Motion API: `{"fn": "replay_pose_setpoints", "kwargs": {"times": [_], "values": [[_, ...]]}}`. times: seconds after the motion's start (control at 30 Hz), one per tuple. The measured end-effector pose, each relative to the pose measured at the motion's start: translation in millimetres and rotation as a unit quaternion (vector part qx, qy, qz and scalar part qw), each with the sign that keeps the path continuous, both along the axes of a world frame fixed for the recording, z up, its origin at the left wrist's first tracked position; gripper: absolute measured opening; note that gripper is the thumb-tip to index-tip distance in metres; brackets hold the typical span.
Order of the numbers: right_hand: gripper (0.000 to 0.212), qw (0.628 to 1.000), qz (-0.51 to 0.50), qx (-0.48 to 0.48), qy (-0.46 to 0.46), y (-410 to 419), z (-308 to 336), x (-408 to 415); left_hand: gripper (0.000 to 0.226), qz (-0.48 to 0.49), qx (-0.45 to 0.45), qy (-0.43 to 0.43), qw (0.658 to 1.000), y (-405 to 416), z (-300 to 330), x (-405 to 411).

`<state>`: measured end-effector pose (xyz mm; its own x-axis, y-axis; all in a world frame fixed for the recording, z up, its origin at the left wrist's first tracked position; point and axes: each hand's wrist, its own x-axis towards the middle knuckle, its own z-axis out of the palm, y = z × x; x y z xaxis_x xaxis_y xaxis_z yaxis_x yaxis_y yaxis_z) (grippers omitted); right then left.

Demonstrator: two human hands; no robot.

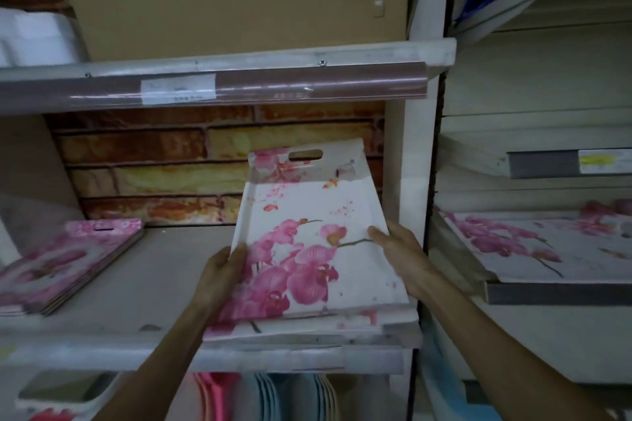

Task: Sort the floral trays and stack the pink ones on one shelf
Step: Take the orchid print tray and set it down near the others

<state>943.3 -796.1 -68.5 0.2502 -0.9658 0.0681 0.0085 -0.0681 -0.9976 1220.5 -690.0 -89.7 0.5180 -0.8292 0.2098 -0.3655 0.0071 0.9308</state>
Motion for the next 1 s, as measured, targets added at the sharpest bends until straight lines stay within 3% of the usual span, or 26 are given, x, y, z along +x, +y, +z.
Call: {"fn": "replay_pose_setpoints", "kwargs": {"times": [0.2, 0.5, 1.0], "values": [[0.044, 0.993, -0.031, -0.074, 0.092, -11, -11, 14, 0.024, -0.006, 0.012, -0.014, 1.0, -45, -1, 27], [0.042, 0.984, -0.069, -0.041, 0.157, -23, -48, 26, 0.011, 0.002, 0.058, -0.153, 0.987, -75, -36, 40], [0.046, 0.982, -0.051, 0.0, 0.182, -27, -87, 35, 0.016, -0.002, 0.132, -0.187, 0.973, -73, -64, 48]]}}
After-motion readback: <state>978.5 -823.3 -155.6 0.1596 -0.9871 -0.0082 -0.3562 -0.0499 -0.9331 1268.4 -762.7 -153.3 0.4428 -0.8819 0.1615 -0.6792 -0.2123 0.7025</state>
